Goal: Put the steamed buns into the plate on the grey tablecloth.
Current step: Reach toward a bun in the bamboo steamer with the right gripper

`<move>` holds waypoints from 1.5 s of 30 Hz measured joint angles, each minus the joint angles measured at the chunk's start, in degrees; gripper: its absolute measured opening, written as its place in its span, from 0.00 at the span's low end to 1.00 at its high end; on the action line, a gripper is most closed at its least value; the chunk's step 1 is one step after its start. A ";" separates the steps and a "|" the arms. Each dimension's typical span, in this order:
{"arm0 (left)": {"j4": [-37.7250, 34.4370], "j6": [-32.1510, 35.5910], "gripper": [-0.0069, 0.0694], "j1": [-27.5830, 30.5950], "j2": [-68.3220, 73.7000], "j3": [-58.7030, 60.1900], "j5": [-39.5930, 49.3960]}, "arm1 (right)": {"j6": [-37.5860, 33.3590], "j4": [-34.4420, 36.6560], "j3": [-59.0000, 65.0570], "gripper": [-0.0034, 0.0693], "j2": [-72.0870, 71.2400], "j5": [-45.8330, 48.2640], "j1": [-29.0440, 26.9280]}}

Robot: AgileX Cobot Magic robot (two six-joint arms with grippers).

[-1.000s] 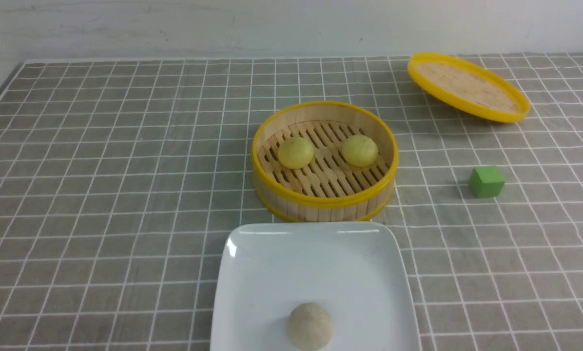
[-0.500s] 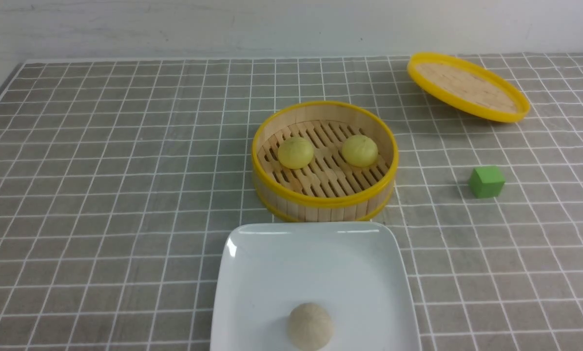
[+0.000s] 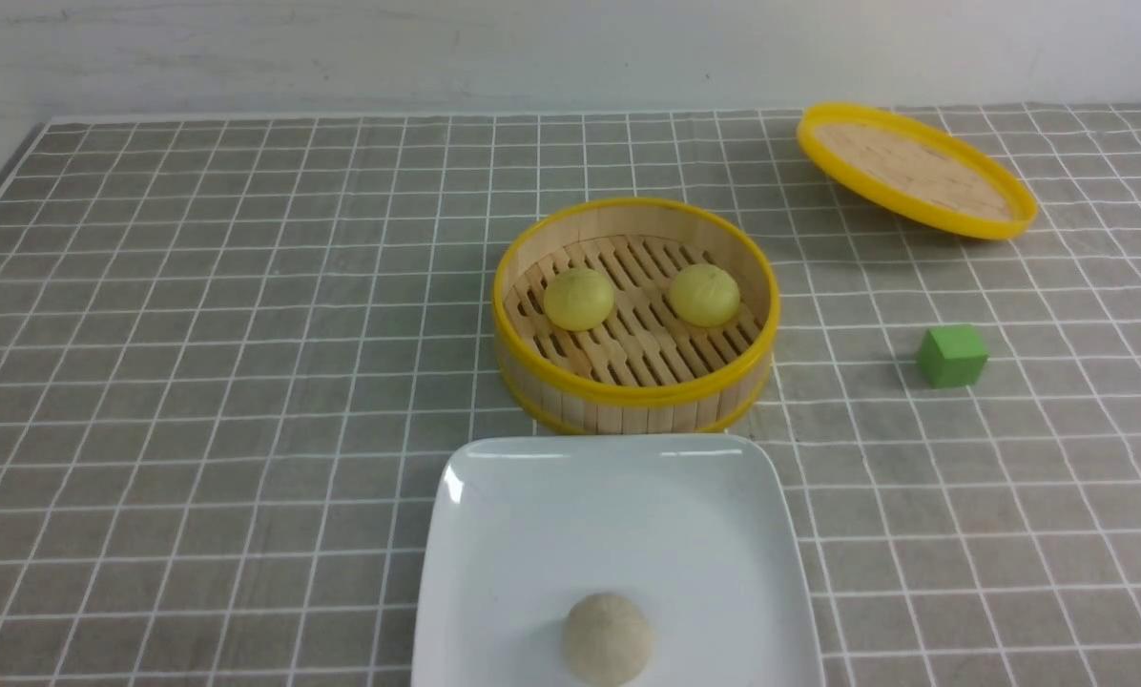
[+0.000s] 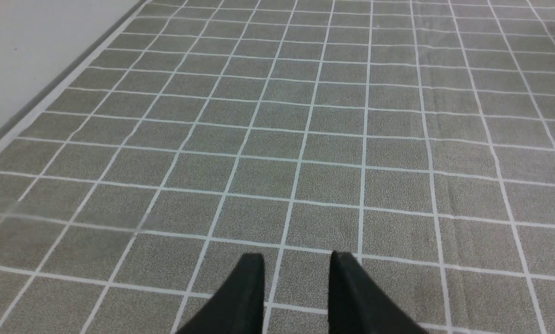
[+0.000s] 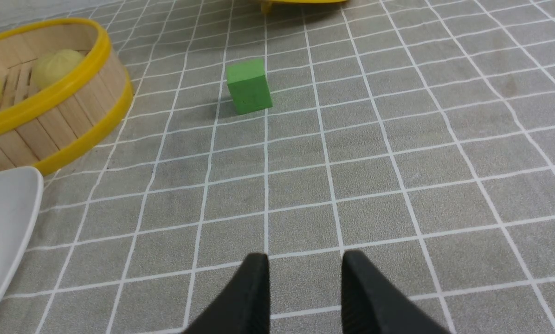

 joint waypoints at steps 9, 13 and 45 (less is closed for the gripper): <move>-10.72 -13.83 0.40 0.00 0.00 0.00 -0.77 | 13.59 9.40 0.35 0.38 0.00 -3.26 0.00; -32.45 -36.62 0.40 0.00 0.00 0.07 -0.74 | 28.43 21.93 0.46 0.38 0.00 -3.69 0.00; -30.71 1.94 0.09 -1.52 44.05 -35.39 36.94 | -18.61 27.09 -48.65 0.07 72.17 28.76 7.23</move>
